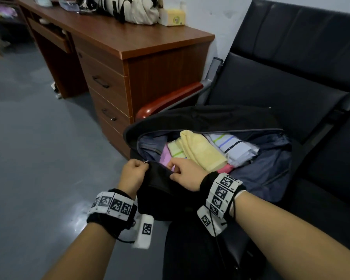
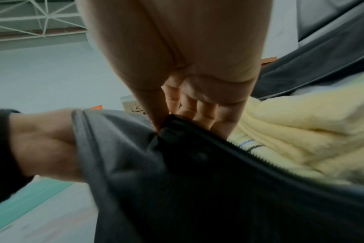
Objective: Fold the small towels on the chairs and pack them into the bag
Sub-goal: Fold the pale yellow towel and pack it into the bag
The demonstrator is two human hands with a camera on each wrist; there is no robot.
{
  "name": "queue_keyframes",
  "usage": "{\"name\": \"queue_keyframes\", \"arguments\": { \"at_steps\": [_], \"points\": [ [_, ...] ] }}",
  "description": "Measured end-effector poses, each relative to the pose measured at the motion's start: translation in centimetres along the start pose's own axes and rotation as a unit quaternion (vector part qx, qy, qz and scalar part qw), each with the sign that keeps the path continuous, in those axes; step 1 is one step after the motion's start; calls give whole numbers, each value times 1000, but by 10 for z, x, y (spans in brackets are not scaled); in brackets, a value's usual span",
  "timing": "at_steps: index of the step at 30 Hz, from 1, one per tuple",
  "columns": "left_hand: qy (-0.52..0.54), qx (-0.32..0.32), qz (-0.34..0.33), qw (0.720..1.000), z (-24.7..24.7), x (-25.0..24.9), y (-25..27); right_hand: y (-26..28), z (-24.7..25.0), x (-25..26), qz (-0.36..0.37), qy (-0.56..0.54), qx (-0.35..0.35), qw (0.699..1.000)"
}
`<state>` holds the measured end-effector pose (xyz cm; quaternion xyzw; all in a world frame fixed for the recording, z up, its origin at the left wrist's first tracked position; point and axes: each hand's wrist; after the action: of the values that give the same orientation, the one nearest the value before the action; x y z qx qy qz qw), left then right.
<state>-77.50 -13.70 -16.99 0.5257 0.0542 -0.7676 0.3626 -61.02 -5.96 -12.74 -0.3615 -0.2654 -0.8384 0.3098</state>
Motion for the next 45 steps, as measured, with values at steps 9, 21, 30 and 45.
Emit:
{"name": "queue_keyframes", "arguments": {
  "at_steps": [9,21,30,45],
  "points": [
    [-137,-7,-134,981,-16,-25,8,13,26,32,129,16,-80,988],
    [-41,37,-115,992,-23,-32,18,14,26,36,78,102,6,992],
    [70,47,-87,993,-13,-42,27,4,23,33,45,83,-45,994],
    [104,-6,-71,992,-19,-46,29,5,22,28,-8,-66,-102,993]
  ]
}}
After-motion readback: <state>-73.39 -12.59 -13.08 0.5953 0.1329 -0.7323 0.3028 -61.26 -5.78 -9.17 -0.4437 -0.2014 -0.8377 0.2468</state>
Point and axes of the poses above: each hand's wrist, its own y-axis away from the middle knuckle, its own z-axis out of the back of the hand, x = y × z, and after that the axes turned 14 degrees about -y, right-handed
